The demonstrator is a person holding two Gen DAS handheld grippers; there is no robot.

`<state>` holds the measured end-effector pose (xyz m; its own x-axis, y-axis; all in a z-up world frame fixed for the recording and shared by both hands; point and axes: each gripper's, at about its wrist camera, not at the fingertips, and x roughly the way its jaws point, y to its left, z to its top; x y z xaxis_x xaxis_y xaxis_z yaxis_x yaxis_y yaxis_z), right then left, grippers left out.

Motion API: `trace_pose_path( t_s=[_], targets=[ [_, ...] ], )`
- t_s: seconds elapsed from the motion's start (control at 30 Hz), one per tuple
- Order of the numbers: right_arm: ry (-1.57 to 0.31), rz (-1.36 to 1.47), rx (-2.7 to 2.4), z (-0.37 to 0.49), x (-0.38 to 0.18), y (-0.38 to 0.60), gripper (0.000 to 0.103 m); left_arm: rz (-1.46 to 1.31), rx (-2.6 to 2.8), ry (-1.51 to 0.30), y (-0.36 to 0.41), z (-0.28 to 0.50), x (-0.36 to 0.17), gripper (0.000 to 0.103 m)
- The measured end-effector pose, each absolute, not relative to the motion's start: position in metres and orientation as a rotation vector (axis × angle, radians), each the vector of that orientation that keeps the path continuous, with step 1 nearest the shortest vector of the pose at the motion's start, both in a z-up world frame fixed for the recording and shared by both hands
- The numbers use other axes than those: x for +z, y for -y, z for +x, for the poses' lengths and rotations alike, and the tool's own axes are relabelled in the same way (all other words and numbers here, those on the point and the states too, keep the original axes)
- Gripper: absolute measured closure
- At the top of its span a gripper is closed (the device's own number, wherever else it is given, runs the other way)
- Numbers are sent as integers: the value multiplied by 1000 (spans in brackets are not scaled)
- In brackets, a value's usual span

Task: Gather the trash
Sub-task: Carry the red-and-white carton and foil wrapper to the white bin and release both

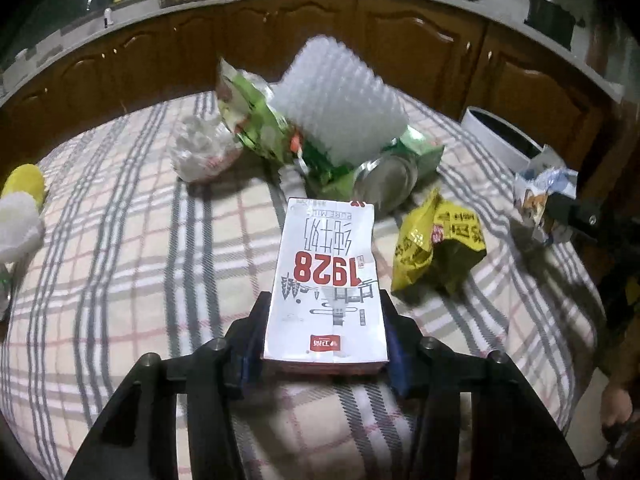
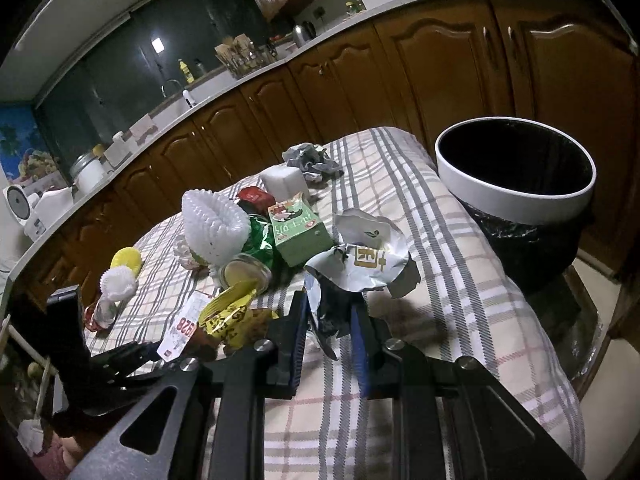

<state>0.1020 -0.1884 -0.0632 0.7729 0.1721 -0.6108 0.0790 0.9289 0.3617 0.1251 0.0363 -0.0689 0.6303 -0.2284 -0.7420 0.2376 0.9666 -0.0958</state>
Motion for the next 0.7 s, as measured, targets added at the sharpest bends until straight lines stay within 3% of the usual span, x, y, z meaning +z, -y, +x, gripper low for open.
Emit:
trace_pose_path(
  t_s=[0.37, 0.7],
  targets=[
    [-643, 409, 64, 105, -49, 213, 82, 32, -357, -669, -8, 109, 5, 55],
    [-634, 432, 5, 107, -39, 275, 82, 95, -511, -687, 78, 145, 15, 55]
  ],
)
